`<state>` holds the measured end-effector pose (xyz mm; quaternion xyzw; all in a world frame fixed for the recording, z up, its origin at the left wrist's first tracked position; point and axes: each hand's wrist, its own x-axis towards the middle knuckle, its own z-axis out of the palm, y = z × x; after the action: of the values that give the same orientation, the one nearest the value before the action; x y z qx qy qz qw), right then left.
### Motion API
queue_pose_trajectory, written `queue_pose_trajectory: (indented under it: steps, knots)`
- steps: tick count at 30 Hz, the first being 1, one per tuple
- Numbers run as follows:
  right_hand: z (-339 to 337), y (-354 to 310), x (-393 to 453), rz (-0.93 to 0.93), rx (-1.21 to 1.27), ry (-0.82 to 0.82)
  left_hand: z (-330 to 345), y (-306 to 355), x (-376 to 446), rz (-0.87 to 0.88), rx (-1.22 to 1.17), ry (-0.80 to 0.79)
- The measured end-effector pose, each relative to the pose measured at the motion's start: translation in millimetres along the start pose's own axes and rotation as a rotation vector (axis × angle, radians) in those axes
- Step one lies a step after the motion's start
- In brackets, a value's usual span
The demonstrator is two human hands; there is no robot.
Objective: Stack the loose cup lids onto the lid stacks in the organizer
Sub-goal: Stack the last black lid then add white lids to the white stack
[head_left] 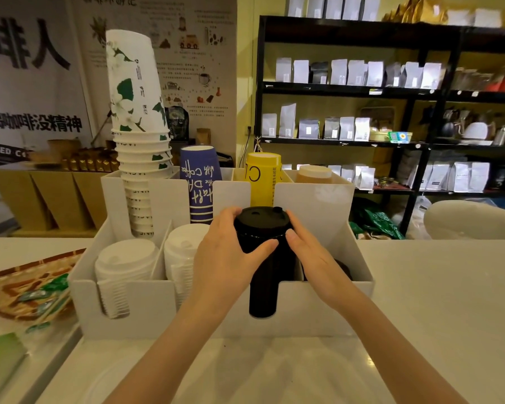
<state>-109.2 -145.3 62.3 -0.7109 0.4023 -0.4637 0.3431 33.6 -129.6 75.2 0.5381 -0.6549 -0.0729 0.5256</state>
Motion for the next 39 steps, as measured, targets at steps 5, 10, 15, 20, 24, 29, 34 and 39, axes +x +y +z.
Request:
queue_pose_trajectory:
  steps: [5, 10, 15, 20, 24, 29, 34, 39]
  knots:
    - [0.4, -0.9, 0.2, -0.014, -0.060, 0.000, -0.2, -1.1, -0.8, 0.012, 0.109, -0.007]
    - [-0.3, -11.4, -3.7, -0.117, -0.185, 0.056, -4.5, -0.7, -2.6, 0.092, 0.259, -0.027]
    - [3.7, -25.7, -11.1, -0.132, -0.259, 0.137, -24.6, 2.5, -1.4, 0.119, 0.115, -0.132]
    - [25.9, -39.1, -26.9, -0.275, -0.360, 0.222, -59.9, -10.0, -13.9, 0.150, 0.018, -0.050]
    - [60.1, -38.5, -52.5, -0.344, -0.420, 0.046, -95.4, -41.1, -29.5, 0.051, 0.040, 0.013]
    - [107.0, -18.1, -79.8, -0.389, -0.538, -0.187, -130.0, -79.1, -56.2, -0.110, 0.072, -0.022]
    - [131.8, -2.0, -98.8, -0.269, -0.543, -0.331, -144.9, -110.4, -92.1, -0.242, 0.034, -0.167]
    - [144.0, 5.3, -100.7, -0.137, -0.518, -0.401, -143.4, -119.9, -122.9, -0.399, -0.143, -0.357]
